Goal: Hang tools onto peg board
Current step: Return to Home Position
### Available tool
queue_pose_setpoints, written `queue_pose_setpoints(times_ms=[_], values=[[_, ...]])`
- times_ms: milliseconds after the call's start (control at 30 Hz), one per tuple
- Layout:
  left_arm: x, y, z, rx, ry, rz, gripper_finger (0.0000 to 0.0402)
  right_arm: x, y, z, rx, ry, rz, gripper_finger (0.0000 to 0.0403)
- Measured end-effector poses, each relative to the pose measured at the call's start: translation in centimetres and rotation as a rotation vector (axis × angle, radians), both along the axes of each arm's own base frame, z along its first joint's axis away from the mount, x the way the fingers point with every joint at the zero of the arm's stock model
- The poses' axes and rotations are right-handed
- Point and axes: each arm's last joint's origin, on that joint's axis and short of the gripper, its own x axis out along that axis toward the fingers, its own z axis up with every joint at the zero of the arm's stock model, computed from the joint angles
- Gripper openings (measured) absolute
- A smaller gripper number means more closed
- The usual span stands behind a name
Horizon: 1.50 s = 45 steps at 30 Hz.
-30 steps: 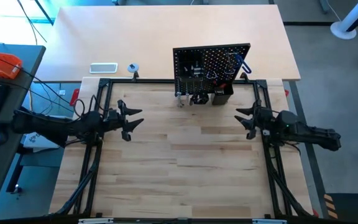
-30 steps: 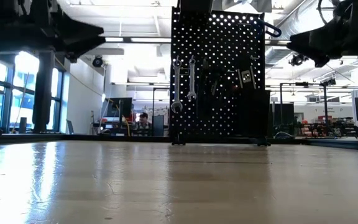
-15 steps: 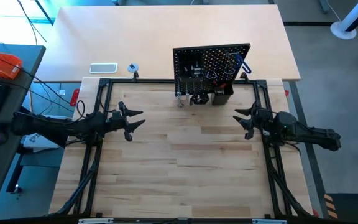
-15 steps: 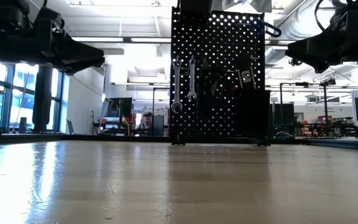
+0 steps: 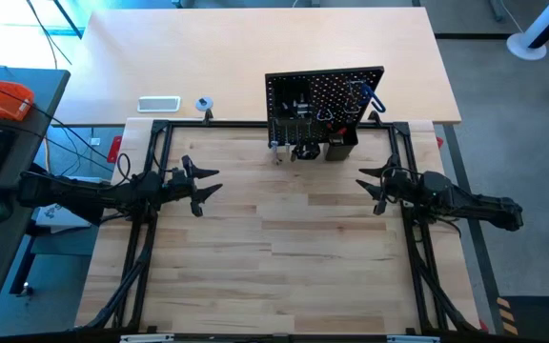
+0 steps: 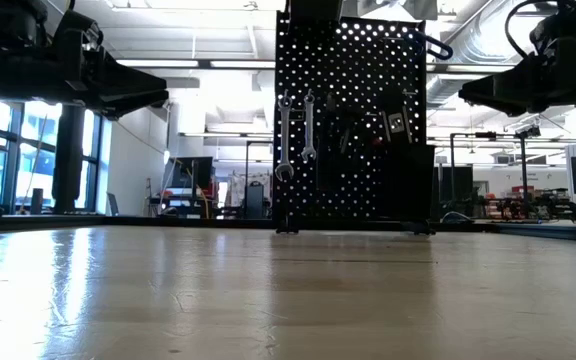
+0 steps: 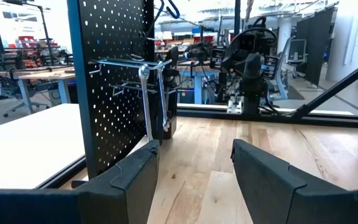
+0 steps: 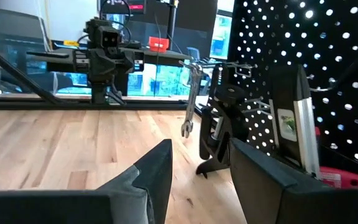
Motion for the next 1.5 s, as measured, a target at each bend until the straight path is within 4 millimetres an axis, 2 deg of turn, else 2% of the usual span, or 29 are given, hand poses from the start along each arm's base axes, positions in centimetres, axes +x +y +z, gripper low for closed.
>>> queue_pose_setpoints(times_ms=[1500], values=[[0.0, 0.0, 0.0, 0.0, 0.0, 0.0, 0.0197, -0.03, -0.08, 0.0, 0.004, -0.001, -0.029, 0.0152]])
